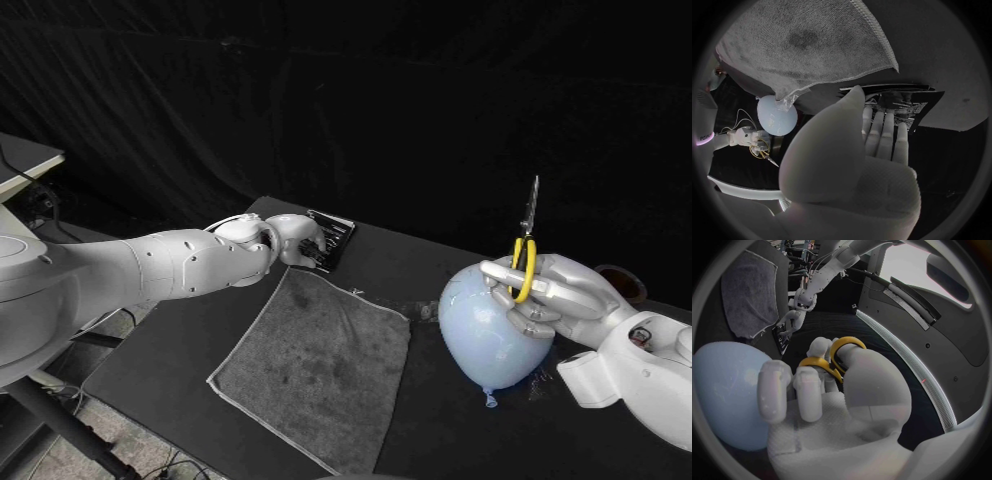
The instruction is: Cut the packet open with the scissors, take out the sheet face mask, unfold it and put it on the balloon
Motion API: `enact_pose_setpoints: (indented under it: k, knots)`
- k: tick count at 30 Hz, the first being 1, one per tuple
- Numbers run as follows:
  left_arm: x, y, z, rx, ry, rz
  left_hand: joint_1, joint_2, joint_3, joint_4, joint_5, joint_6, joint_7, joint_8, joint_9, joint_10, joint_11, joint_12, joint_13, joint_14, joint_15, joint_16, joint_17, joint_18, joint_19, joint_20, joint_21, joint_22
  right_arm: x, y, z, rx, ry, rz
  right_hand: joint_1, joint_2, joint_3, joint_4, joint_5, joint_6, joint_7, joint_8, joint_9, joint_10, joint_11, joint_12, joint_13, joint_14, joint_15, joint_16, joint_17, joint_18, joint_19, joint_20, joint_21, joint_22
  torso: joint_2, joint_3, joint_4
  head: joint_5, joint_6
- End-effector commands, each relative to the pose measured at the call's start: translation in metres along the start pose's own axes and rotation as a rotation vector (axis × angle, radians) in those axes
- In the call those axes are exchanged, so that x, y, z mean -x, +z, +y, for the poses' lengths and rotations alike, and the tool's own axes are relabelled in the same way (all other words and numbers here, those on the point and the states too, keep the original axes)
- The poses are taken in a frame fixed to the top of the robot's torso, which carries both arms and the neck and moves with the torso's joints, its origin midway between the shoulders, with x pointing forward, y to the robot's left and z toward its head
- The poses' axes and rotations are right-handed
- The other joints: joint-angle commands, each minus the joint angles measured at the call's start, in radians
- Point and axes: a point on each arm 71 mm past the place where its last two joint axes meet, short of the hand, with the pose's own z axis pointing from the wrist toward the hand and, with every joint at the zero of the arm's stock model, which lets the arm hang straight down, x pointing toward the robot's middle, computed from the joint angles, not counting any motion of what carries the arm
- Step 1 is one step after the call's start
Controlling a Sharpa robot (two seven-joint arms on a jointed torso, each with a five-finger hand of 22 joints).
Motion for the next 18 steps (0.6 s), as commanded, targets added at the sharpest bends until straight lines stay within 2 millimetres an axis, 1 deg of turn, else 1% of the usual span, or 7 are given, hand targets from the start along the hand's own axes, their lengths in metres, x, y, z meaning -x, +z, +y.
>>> enact_pose_setpoints:
  k: [1, 4, 5, 10, 12, 14, 18]
  knots:
    - [-0.0160, -0.0035, 0.0015, 0.027, -0.028, 0.108, -0.013, 0.011, 0.016, 0.000, -0.003, 0.023, -0.001, 0.010, 0.000, 0.025, 0.001, 0.004, 0.002, 0.023, 0.001, 0.010, 0.040, 0.014, 0.029, 0.001, 0.011, 0.003, -0.0006, 0.0000, 0.0011, 0.014, -0.009, 0.008, 0.023, 0.014, 0.012, -0.009, -0.001, 0.000, -0.004, -0.004, 0.001, 0.257, -0.086, 1.080, 0.311, 0.104, -0.006, 0.004, 0.264, -0.001, 0.034, 0.000, -0.003, 0.207, 0.000, 0.0005, 0.0002, 0.001, 0.000]
    - [-0.0164, -0.0041, 0.0008, 0.024, -0.033, 0.113, -0.017, 0.027, 0.037, -0.002, -0.003, 0.062, -0.007, 0.025, 0.002, 0.053, 0.000, 0.007, 0.002, 0.046, 0.002, 0.016, 0.041, 0.014, 0.076, 0.002, 0.028, 0.009, -0.0004, -0.0001, 0.0011, 0.015, -0.009, 0.007, 0.021, 0.015, 0.013, -0.009, -0.001, 0.002, -0.004, -0.005, 0.001, 0.257, -0.086, 1.080, 0.311, 0.104, -0.006, 0.004, 0.264, -0.001, 0.034, 0.000, -0.004, 0.207, 0.000, 0.0002, 0.0001, 0.002, 0.000]
    - [-0.0163, -0.0042, 0.0007, 0.023, -0.034, 0.113, -0.018, 0.033, 0.048, -0.002, -0.003, 0.076, -0.009, 0.029, 0.003, 0.067, 0.001, 0.007, 0.001, 0.059, 0.003, 0.019, 0.042, 0.014, 0.106, 0.003, 0.039, 0.013, -0.0003, -0.0001, 0.0011, 0.015, -0.009, 0.006, 0.021, 0.015, 0.013, -0.009, -0.001, 0.002, -0.004, -0.005, 0.001, 0.257, -0.086, 1.080, 0.311, 0.104, -0.006, 0.004, 0.264, -0.001, 0.034, 0.000, -0.004, 0.207, 0.000, 0.0000, -0.0003, 0.002, 0.000]
    - [-0.0161, -0.0046, 0.0001, 0.017, -0.036, 0.110, -0.020, 0.049, 0.093, -0.003, -0.003, 0.108, -0.011, 0.039, 0.002, 0.101, 0.004, 0.001, -0.001, 0.089, 0.005, 0.023, 0.042, 0.014, 0.177, 0.004, 0.064, 0.019, -0.0002, -0.0002, 0.0011, 0.015, -0.010, 0.005, 0.021, 0.015, 0.013, -0.009, -0.001, 0.002, -0.004, -0.005, 0.001, 0.257, -0.086, 1.080, 0.311, 0.104, -0.006, 0.004, 0.264, -0.001, 0.034, 0.000, -0.004, 0.207, 0.000, 0.0001, -0.0008, 0.002, -0.001]
    - [-0.0160, -0.0047, 0.0000, 0.014, -0.037, 0.109, -0.021, 0.054, 0.111, -0.004, -0.003, 0.118, -0.012, 0.043, 0.003, 0.111, 0.005, -0.002, -0.002, 0.096, 0.006, 0.022, 0.040, 0.013, 0.190, 0.005, 0.068, 0.019, -0.0001, -0.0003, 0.0011, 0.015, -0.010, 0.005, 0.021, 0.015, 0.013, -0.009, -0.001, 0.002, -0.004, -0.005, 0.001, 0.257, -0.086, 1.080, 0.311, 0.104, -0.006, 0.004, 0.264, -0.001, 0.034, 0.000, -0.004, 0.207, 0.000, 0.0002, -0.0006, 0.001, -0.001]
    - [-0.0159, -0.0050, -0.0002, 0.010, -0.037, 0.108, -0.025, 0.067, 0.136, -0.003, -0.003, 0.129, -0.013, 0.048, 0.005, 0.122, 0.009, -0.006, -0.003, 0.106, 0.009, 0.022, 0.040, 0.013, 0.206, 0.006, 0.073, 0.020, 0.0002, -0.0004, 0.0011, 0.015, -0.010, 0.004, 0.021, 0.015, 0.013, -0.009, -0.001, 0.002, -0.004, -0.005, 0.001, 0.257, -0.086, 1.080, 0.311, 0.104, -0.006, 0.004, 0.264, -0.001, 0.034, 0.000, -0.004, 0.207, 0.001, 0.0003, -0.0002, 0.000, -0.002]
    - [-0.0162, -0.0060, -0.0008, 0.002, -0.043, 0.112, -0.035, 0.068, 0.163, -0.003, -0.003, 0.134, -0.014, 0.052, 0.007, 0.129, 0.009, -0.010, -0.003, 0.112, 0.010, 0.019, 0.037, 0.012, 0.209, 0.007, 0.073, 0.017, 0.0006, -0.0006, 0.0010, 0.015, -0.011, 0.002, 0.021, 0.015, 0.013, -0.009, -0.001, 0.002, -0.004, -0.005, 0.001, 0.257, -0.086, 1.080, 0.311, 0.104, -0.006, 0.004, 0.264, -0.001, 0.034, 0.000, -0.004, 0.207, 0.000, 0.0004, -0.0004, 0.000, -0.002]
